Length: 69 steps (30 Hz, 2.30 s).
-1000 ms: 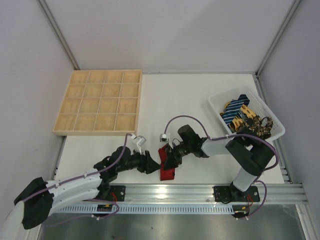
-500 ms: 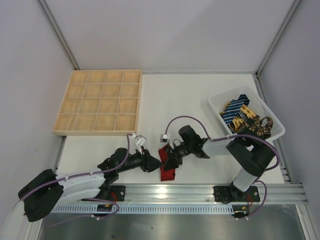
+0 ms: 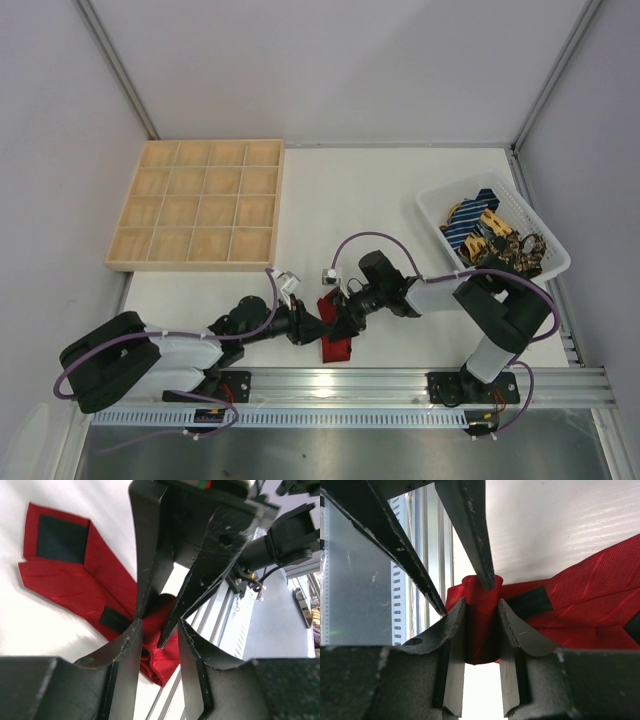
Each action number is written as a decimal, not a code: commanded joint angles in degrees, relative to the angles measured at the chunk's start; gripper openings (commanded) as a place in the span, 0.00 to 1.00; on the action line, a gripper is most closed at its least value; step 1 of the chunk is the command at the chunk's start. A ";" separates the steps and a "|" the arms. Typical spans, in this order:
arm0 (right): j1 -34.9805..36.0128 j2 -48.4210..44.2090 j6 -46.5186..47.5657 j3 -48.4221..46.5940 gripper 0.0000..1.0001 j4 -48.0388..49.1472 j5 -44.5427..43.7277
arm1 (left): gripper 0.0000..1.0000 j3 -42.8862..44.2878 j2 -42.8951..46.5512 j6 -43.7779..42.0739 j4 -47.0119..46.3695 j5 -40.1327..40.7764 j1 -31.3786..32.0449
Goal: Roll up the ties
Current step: Roll the tie
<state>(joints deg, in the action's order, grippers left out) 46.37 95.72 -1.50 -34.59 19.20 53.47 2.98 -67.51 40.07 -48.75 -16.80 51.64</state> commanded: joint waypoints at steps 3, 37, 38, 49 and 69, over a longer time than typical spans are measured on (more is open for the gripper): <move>-0.31 -1.42 0.79 0.40 0.00 1.72 1.02 | 0.36 -3.50 -0.08 -0.88 -7.15 -0.96 0.39; -0.49 -2.38 0.71 0.57 0.00 2.42 1.55 | 0.52 -7.55 19.97 -0.26 18.27 3.71 0.75; -0.49 -2.56 0.97 0.66 0.00 2.33 1.55 | 0.52 -7.99 17.87 0.17 16.51 3.27 0.83; -0.40 -4.23 1.23 1.45 0.00 1.63 0.93 | 0.54 -10.19 -5.09 1.85 -9.41 -0.16 1.36; -0.49 -4.49 1.32 1.89 0.00 2.07 1.19 | 0.34 -13.52 -32.11 6.51 -50.21 -4.66 3.03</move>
<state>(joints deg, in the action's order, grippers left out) 45.08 92.99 -0.45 -31.31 15.22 53.23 2.55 -101.12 48.18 -78.89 -23.66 52.80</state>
